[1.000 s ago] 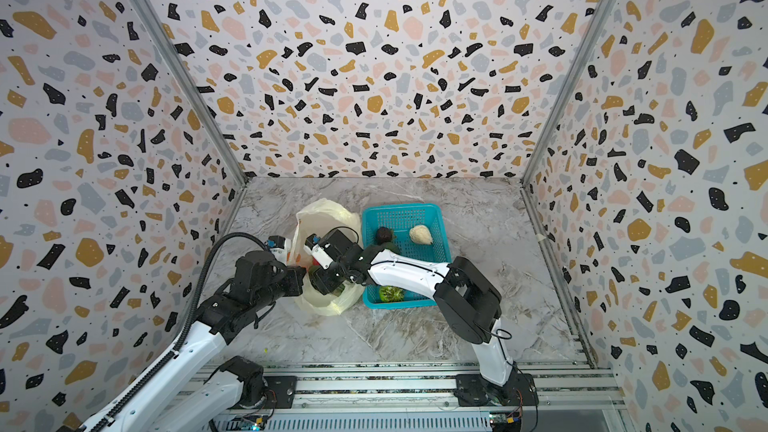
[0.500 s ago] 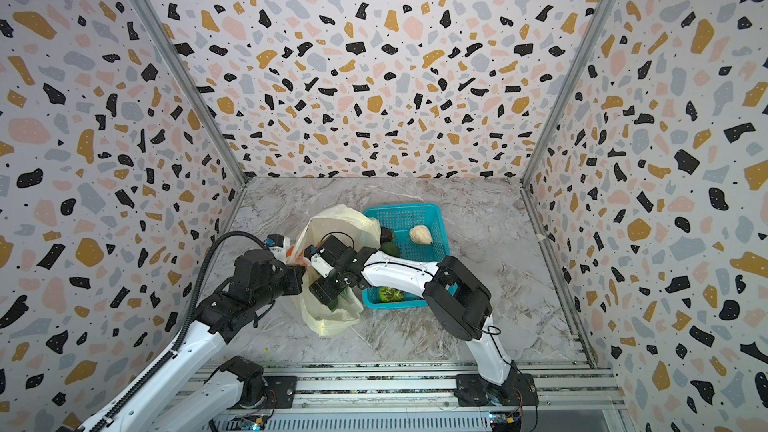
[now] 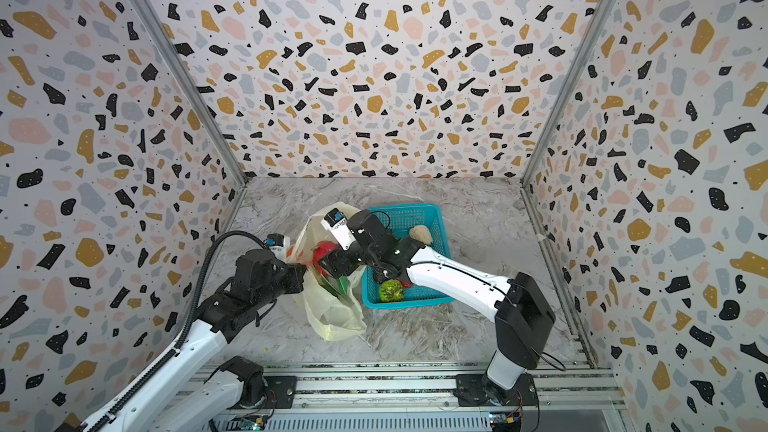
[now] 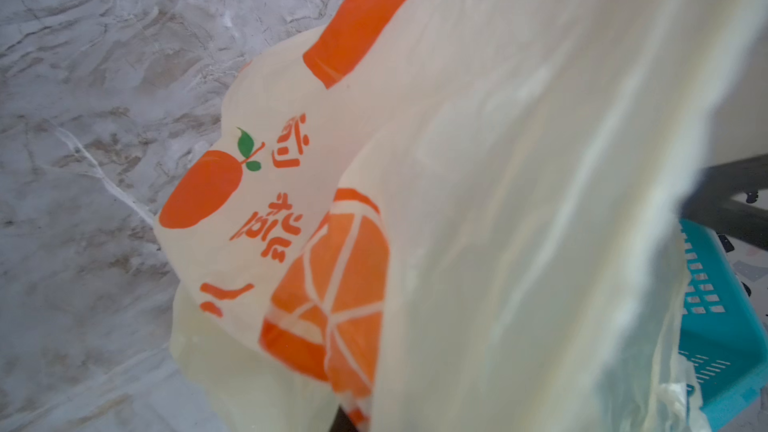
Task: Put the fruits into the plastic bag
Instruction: 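Release the mango in the bag and return the right gripper to the basket, then grasp the red apple in the basket with the right gripper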
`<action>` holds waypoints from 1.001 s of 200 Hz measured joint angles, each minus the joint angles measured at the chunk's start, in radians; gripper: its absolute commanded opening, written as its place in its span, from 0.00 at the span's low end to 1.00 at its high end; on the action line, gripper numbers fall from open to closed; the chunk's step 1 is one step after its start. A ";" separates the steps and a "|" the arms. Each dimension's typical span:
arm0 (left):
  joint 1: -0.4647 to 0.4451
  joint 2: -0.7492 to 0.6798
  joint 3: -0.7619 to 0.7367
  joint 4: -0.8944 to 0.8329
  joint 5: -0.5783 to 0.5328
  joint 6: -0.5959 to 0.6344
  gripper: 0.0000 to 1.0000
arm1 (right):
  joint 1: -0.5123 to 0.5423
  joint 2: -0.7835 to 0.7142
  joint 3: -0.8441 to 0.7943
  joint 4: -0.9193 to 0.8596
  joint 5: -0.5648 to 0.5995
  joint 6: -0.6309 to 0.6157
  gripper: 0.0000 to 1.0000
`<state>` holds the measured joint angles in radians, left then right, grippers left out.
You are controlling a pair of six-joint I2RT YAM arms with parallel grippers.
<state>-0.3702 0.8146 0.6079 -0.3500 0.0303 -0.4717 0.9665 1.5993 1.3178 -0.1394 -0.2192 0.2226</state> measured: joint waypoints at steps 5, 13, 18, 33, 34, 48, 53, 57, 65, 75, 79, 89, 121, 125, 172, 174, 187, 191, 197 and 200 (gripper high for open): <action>0.000 0.002 -0.001 0.001 -0.001 -0.001 0.00 | 0.000 -0.022 -0.024 0.008 0.001 0.002 0.81; 0.000 0.006 -0.003 0.004 -0.003 -0.002 0.00 | 0.000 -0.061 -0.071 0.026 0.008 0.008 0.81; 0.000 0.008 -0.003 0.007 -0.004 -0.003 0.00 | -0.001 -0.085 -0.101 0.034 0.013 0.016 0.81; 0.000 0.016 -0.006 0.016 -0.010 -0.005 0.00 | -0.002 -0.167 -0.201 0.060 0.043 0.038 0.81; 0.000 0.016 -0.006 0.016 -0.010 -0.005 0.00 | -0.002 -0.171 -0.206 0.061 0.046 0.039 0.81; 0.000 0.022 -0.007 0.022 -0.014 -0.008 0.00 | -0.004 -0.255 -0.291 0.071 0.090 0.066 0.81; 0.000 0.025 -0.007 0.024 -0.014 -0.011 0.00 | -0.005 -0.283 -0.314 0.071 0.110 0.077 0.81; 0.000 0.026 -0.007 0.026 -0.014 -0.011 0.00 | -0.005 -0.307 -0.333 0.075 0.129 0.089 0.80; 0.000 0.030 -0.008 0.031 -0.015 -0.013 0.00 | -0.008 -0.352 -0.365 0.078 0.167 0.113 0.80; 0.000 0.035 -0.010 0.037 -0.015 -0.015 0.00 | -0.012 -0.406 -0.399 0.077 0.227 0.143 0.80; 0.000 0.037 -0.011 0.039 -0.015 -0.016 0.00 | -0.015 -0.428 -0.410 0.073 0.257 0.162 0.80; 0.000 0.041 -0.013 0.040 -0.016 -0.017 0.00 | -0.026 -0.476 -0.436 0.060 0.328 0.214 0.80; 0.000 0.046 -0.019 0.045 -0.017 -0.023 0.00 | -0.201 -0.552 -0.526 0.011 0.415 0.417 0.79; 0.000 0.046 -0.020 0.045 -0.017 -0.023 0.00 | -0.232 -0.548 -0.539 0.011 0.401 0.436 0.79; 0.000 0.046 -0.020 0.045 -0.017 -0.023 0.00 | -0.418 -0.261 -0.536 -0.048 0.201 0.442 0.79; 0.000 0.046 -0.020 0.045 -0.018 -0.023 0.00 | -0.418 -0.252 -0.532 -0.051 0.196 0.438 0.79; 0.000 0.046 -0.020 0.045 -0.018 -0.023 0.00 | -0.418 -0.175 -0.493 -0.077 0.146 0.397 0.79; 0.000 0.046 -0.020 0.045 -0.018 -0.023 0.00 | -0.418 -0.157 -0.481 -0.084 0.131 0.386 0.79; 0.000 0.046 -0.020 0.045 -0.018 -0.023 0.00 | -0.418 -0.134 -0.465 -0.093 0.116 0.370 0.79; 0.000 0.046 -0.020 0.045 -0.018 -0.023 0.00 | -0.417 -0.124 -0.459 -0.096 0.103 0.363 0.79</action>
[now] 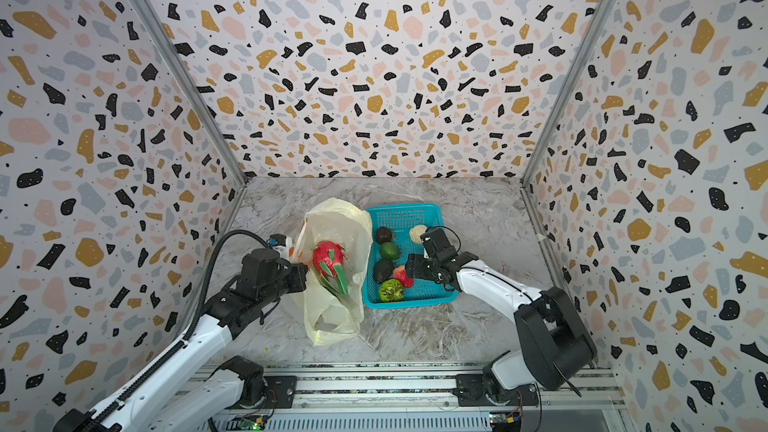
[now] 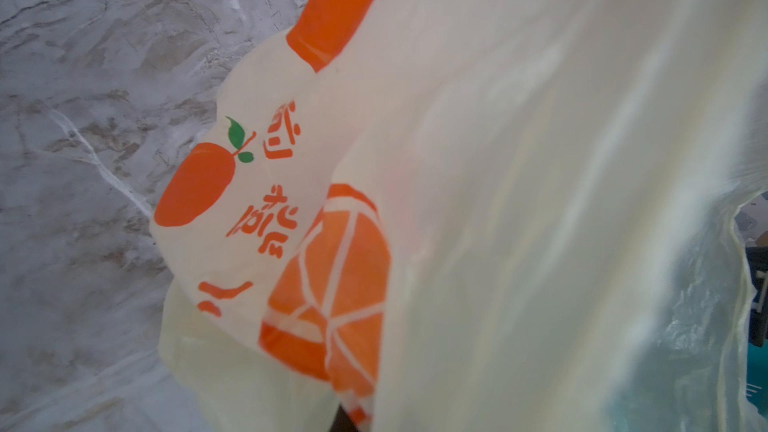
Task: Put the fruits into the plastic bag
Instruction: 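Grasp the red apple in the basket with the right gripper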
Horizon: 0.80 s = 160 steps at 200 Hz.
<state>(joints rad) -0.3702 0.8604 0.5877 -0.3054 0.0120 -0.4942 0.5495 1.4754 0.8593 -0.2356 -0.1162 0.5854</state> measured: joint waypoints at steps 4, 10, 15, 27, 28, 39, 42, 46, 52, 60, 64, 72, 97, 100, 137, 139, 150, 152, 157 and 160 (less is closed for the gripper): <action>0.000 0.000 0.000 0.000 0.000 0.000 0.00 | 0.000 0.011 0.010 -0.004 -0.011 -0.011 0.79; 0.000 -0.001 0.000 0.000 0.000 0.000 0.00 | 0.000 0.025 0.020 -0.007 -0.026 -0.025 0.79; 0.000 -0.002 0.000 0.000 -0.001 0.000 0.00 | 0.000 0.037 0.029 -0.010 -0.037 -0.037 0.79; 0.000 -0.004 -0.001 0.000 -0.003 0.000 0.00 | 0.000 0.060 0.047 -0.019 -0.066 -0.064 0.78; 0.000 -0.005 -0.001 0.000 -0.003 0.000 0.00 | 0.000 0.062 0.048 -0.019 -0.070 -0.067 0.78; 0.000 -0.008 -0.003 0.000 -0.004 0.000 0.00 | 0.004 0.084 0.063 -0.029 -0.090 -0.092 0.77; 0.000 -0.009 -0.004 0.000 -0.004 0.000 0.00 | 0.006 0.090 0.066 -0.032 -0.096 -0.098 0.77; 0.000 -0.010 -0.004 0.000 -0.004 0.000 0.00 | 0.007 0.099 0.073 -0.037 -0.100 -0.108 0.77; 0.000 -0.010 -0.005 0.000 -0.004 0.000 0.00 | 0.011 0.115 0.084 -0.051 -0.103 -0.125 0.77; 0.000 -0.010 -0.005 0.000 -0.005 0.000 0.00 | 0.019 0.139 0.103 -0.068 -0.105 -0.147 0.77; 0.000 -0.010 -0.005 0.000 -0.005 0.000 0.00 | 0.024 0.152 0.116 -0.081 -0.102 -0.159 0.77; 0.000 -0.010 -0.005 0.000 -0.005 0.000 0.00 | 0.037 0.182 0.143 -0.106 -0.094 -0.185 0.77; 0.000 -0.010 -0.005 0.000 -0.006 0.000 0.00 | 0.089 0.261 0.228 -0.157 -0.014 -0.254 0.76; 0.000 -0.010 -0.005 0.000 -0.006 0.000 0.00 | 0.096 0.267 0.234 -0.160 -0.002 -0.261 0.76; 0.000 -0.010 -0.005 0.000 -0.006 0.000 0.00 | 0.143 0.296 0.256 -0.205 0.097 -0.303 0.65; 0.000 -0.010 -0.005 0.000 -0.006 0.000 0.00 | 0.144 0.296 0.256 -0.206 0.101 -0.304 0.64; 0.000 -0.010 -0.005 0.000 -0.006 0.000 0.00 | 0.146 0.296 0.254 -0.211 0.112 -0.304 0.61; 0.000 -0.010 -0.005 0.000 -0.006 0.000 0.00 | 0.146 0.296 0.254 -0.212 0.112 -0.303 0.61; 0.000 -0.010 -0.005 0.000 -0.006 0.000 0.00 | 0.146 0.296 0.254 -0.213 0.114 -0.303 0.59; 0.000 -0.010 -0.005 0.000 -0.006 0.000 0.00 | 0.146 0.296 0.254 -0.213 0.114 -0.303 0.58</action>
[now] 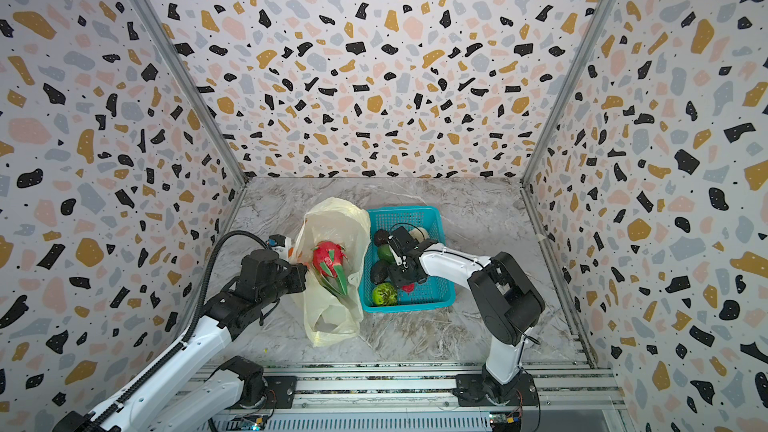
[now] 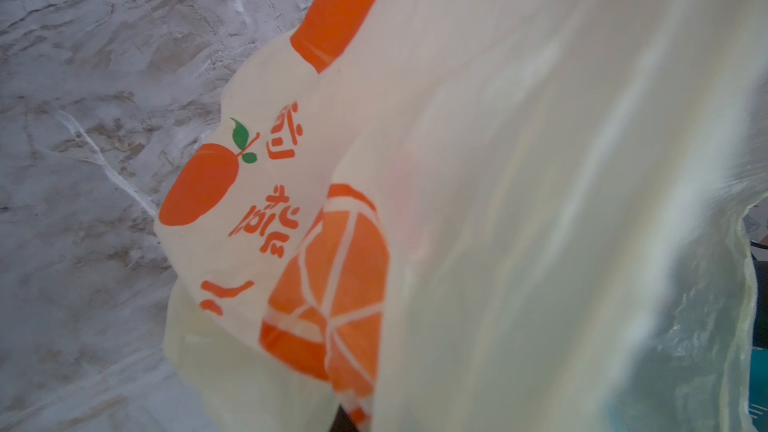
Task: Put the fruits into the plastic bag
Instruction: 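Grasp the red apple in the basket with the right gripper, then carry the red apple with the right gripper into the bag and release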
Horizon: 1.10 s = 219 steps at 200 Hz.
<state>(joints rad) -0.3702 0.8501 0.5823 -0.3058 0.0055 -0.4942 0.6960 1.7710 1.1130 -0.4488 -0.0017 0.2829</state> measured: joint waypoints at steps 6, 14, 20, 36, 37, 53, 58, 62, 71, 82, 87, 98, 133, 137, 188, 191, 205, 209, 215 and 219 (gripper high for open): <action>0.000 0.000 0.000 0.000 0.000 0.000 0.00 | -0.001 0.000 0.000 0.000 0.001 0.001 0.53; 0.000 0.000 0.000 0.000 0.000 0.000 0.00 | -0.003 0.000 0.000 0.000 0.003 0.003 0.47; 0.000 0.000 0.000 0.000 0.000 0.000 0.00 | -0.005 -0.001 -0.001 0.000 0.003 0.005 0.44; 0.000 0.000 0.000 0.000 0.000 0.000 0.00 | -0.014 -0.011 -0.009 0.003 0.006 0.011 0.41; 0.000 0.000 0.000 0.000 0.000 0.000 0.00 | -0.015 -0.013 -0.009 0.002 0.006 0.011 0.41; 0.000 0.000 0.000 0.000 0.000 0.000 0.00 | -0.029 -0.044 -0.015 -0.002 0.011 0.019 0.41; 0.000 0.000 0.000 0.000 0.000 0.000 0.00 | -0.032 -0.057 -0.015 -0.004 0.014 0.022 0.42; 0.000 0.000 0.000 0.000 0.000 0.000 0.00 | -0.034 -0.071 -0.015 -0.004 0.017 0.023 0.42; 0.000 0.000 0.000 0.000 0.000 0.000 0.00 | -0.036 -0.110 -0.015 -0.002 0.020 0.026 0.42; 0.000 0.000 0.000 0.000 0.001 0.000 0.00 | -0.034 -0.167 -0.015 0.010 0.028 0.030 0.42; 0.000 0.000 0.000 0.000 0.001 0.000 0.00 | -0.028 -0.203 -0.015 0.021 0.031 0.031 0.42; 0.000 0.000 0.000 0.000 0.002 0.000 0.00 | -0.002 -0.275 -0.015 0.053 0.045 0.035 0.42; 0.000 0.001 0.000 0.001 0.003 0.000 0.00 | 0.205 -0.497 -0.043 0.247 0.107 0.043 0.42; 0.000 0.001 0.000 0.001 0.003 0.000 0.00 | 0.233 -0.513 -0.048 0.270 0.110 0.041 0.42; 0.000 0.001 0.000 0.001 0.003 0.000 0.00 | 0.399 -0.400 -0.022 0.406 0.109 -0.013 0.43; 0.000 0.001 0.000 0.001 0.002 0.000 0.00 | 0.400 -0.382 -0.016 0.406 0.105 -0.016 0.43; 0.000 -0.002 0.000 -0.001 -0.003 0.000 0.00 | 0.402 -0.285 0.026 0.394 0.083 -0.025 0.43; 0.000 -0.003 0.000 -0.001 -0.006 0.000 0.00 | 0.402 -0.257 0.044 0.385 0.075 -0.027 0.43; 0.000 -0.006 0.000 -0.002 -0.009 0.000 0.00 | 0.402 -0.210 0.075 0.371 0.063 -0.031 0.44; 0.000 -0.008 0.000 -0.003 -0.011 0.000 0.00 | 0.402 -0.177 0.098 0.360 0.054 -0.035 0.44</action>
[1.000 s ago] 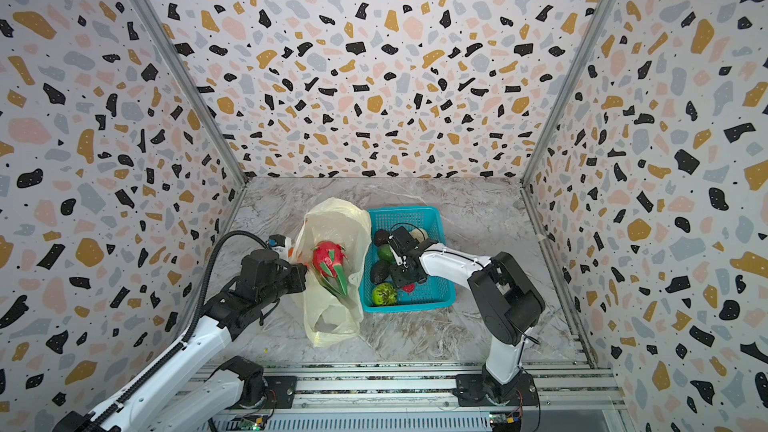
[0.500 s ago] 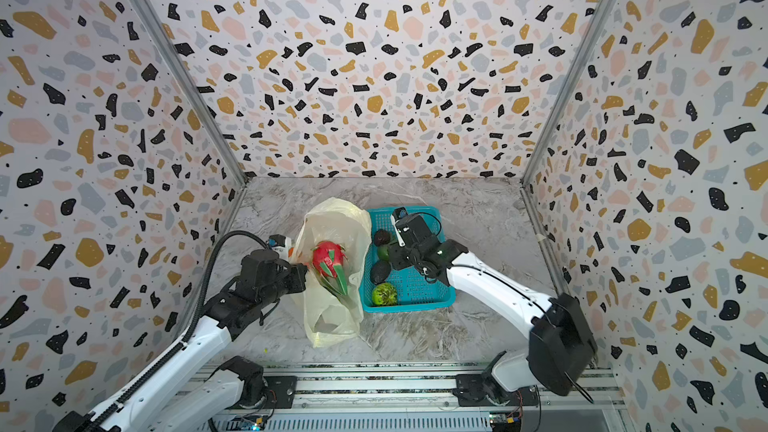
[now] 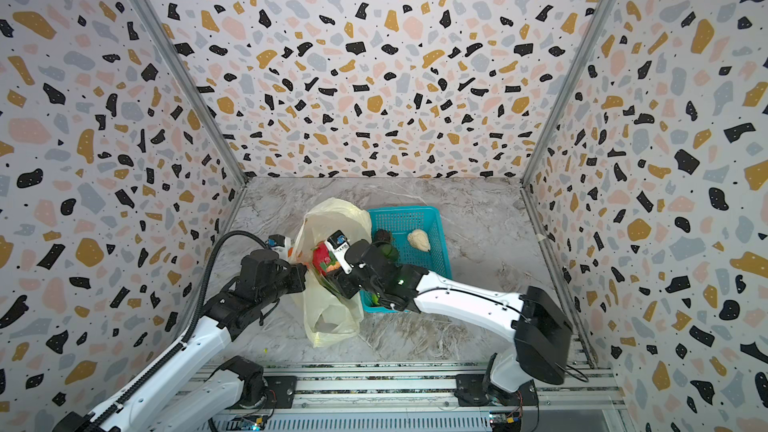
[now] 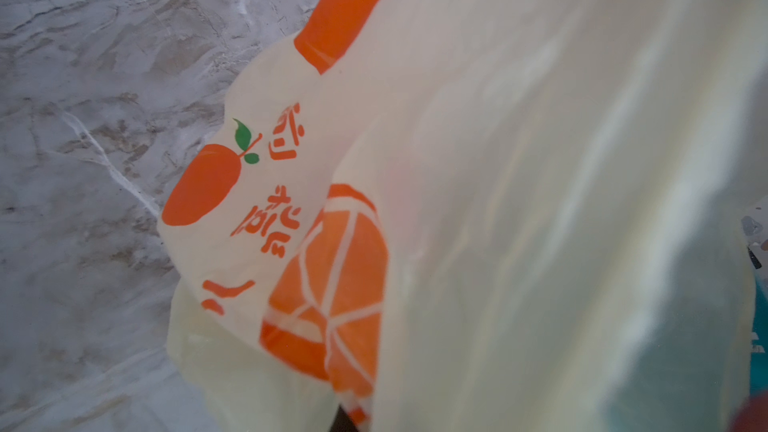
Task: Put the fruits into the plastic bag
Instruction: 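Carry the red apple with the right gripper into the bag and release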
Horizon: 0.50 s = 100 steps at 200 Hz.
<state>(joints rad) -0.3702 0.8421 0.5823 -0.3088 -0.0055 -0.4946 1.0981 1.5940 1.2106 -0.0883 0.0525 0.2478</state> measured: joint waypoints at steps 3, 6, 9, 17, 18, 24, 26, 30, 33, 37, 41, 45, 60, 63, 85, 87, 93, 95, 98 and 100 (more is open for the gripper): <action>0.000 -0.002 0.000 0.000 -0.002 0.000 0.00 | 0.000 0.018 0.017 -0.011 -0.005 -0.003 0.44; 0.000 -0.004 0.000 -0.002 -0.003 0.000 0.00 | 0.000 0.045 0.037 -0.022 -0.009 -0.005 0.44; 0.000 -0.006 0.000 -0.002 -0.005 0.000 0.00 | 0.000 0.065 0.055 -0.033 -0.016 -0.007 0.44; 0.000 -0.011 0.000 -0.004 -0.006 0.000 0.00 | 0.000 0.123 0.106 -0.063 -0.024 -0.012 0.45; 0.000 -0.011 0.000 -0.004 -0.006 0.000 0.00 | 0.000 0.133 0.114 -0.067 -0.025 -0.013 0.45; 0.000 -0.015 0.000 -0.005 -0.008 0.000 0.00 | 0.000 0.173 0.146 -0.087 -0.027 -0.015 0.45; 0.000 -0.016 0.000 -0.005 -0.008 0.000 0.00 | 0.000 0.186 0.154 -0.093 -0.027 -0.015 0.45; 0.000 -0.018 0.000 -0.005 -0.008 0.000 0.00 | 0.000 0.207 0.169 -0.106 -0.028 -0.015 0.45; 0.000 -0.020 0.000 -0.005 -0.009 0.000 0.00 | 0.000 0.221 0.176 -0.114 -0.028 -0.015 0.45; 0.000 -0.021 0.000 -0.005 -0.011 0.000 0.00 | 0.000 0.238 0.185 -0.125 -0.029 -0.015 0.46; 0.000 -0.023 0.000 -0.005 -0.012 0.000 0.00 | 0.000 0.254 0.189 -0.135 -0.029 -0.015 0.46; 0.000 -0.024 0.000 -0.006 -0.012 0.000 0.00 | 0.000 0.266 0.190 -0.146 -0.029 -0.015 0.46; 0.000 -0.028 0.000 -0.010 -0.013 0.000 0.00 | 0.000 0.301 0.190 -0.195 -0.029 -0.013 0.48; 0.000 -0.029 0.000 -0.011 -0.014 0.000 0.00 | 0.000 0.307 0.190 -0.206 -0.029 -0.013 0.48; 0.000 -0.029 0.000 -0.012 -0.016 0.000 0.00 | 0.002 0.318 0.197 -0.238 -0.018 -0.008 0.57; 0.000 -0.029 0.000 -0.012 -0.016 0.000 0.00 | 0.002 0.318 0.198 -0.241 -0.016 -0.007 0.59; 0.000 -0.028 0.000 -0.011 -0.016 0.000 0.00 | 0.003 0.318 0.199 -0.245 -0.012 -0.006 0.62; 0.000 -0.028 0.000 -0.011 -0.016 0.000 0.00 | 0.003 0.318 0.199 -0.245 -0.011 -0.005 0.64; 0.000 -0.028 0.000 -0.012 -0.016 0.000 0.00 | 0.004 0.318 0.199 -0.245 -0.009 -0.007 0.65; 0.000 -0.028 0.000 -0.012 -0.015 0.000 0.00 | 0.004 0.318 0.199 -0.245 -0.006 -0.003 0.66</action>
<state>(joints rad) -0.3702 0.8143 0.5819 -0.3206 -0.0208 -0.4950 1.1019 1.9118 1.4097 -0.3332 0.0463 0.2451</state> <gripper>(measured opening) 0.047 0.605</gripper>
